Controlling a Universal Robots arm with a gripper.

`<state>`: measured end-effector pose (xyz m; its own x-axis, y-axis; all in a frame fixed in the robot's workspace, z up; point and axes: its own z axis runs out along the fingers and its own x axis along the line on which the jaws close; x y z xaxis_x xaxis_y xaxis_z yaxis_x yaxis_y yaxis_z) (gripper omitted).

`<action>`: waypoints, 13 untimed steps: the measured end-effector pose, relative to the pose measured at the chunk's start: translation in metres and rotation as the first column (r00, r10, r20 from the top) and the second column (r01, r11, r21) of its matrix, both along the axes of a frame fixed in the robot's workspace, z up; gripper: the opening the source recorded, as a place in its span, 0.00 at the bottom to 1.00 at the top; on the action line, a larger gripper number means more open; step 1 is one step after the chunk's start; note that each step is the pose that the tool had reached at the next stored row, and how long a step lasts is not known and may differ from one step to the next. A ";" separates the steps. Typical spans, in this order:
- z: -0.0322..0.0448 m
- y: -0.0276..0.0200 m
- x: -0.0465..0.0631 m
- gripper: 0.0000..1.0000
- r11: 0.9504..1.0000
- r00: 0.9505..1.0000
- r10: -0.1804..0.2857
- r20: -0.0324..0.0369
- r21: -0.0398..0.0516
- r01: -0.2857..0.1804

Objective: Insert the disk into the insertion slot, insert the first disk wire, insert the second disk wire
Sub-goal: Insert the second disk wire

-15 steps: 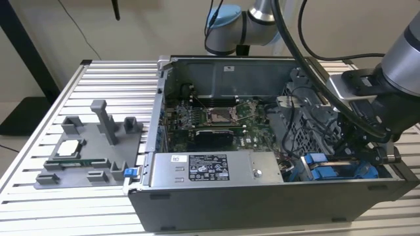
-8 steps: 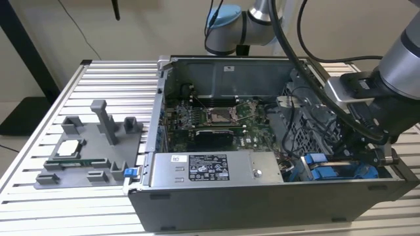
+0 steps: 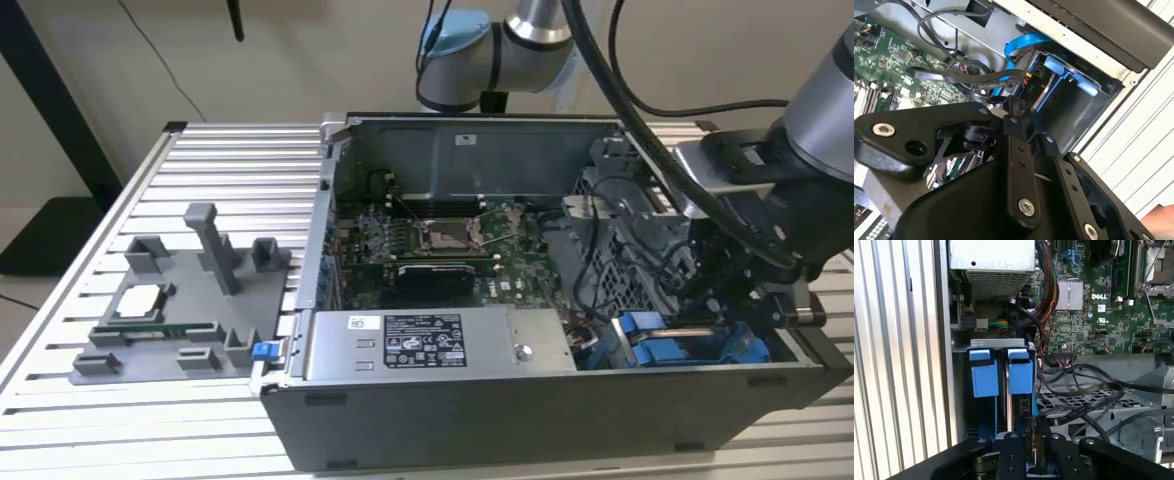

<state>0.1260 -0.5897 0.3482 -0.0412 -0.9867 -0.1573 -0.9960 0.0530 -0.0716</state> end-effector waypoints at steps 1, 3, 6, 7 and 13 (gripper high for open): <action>0.0013 0.0000 0.000 1.00 1.000 1.000 0.000 0.000 0.000 0.000; 0.0039 0.0000 0.000 1.00 1.000 1.000 0.000 0.000 0.000 0.000; 0.0086 0.0000 0.000 1.00 1.000 1.000 0.000 0.000 -0.002 0.000; 0.0105 0.0000 0.000 1.00 1.000 1.000 0.000 -0.001 -0.004 0.000; 0.0163 0.0000 0.000 1.00 1.000 1.000 0.000 -0.013 -0.031 0.000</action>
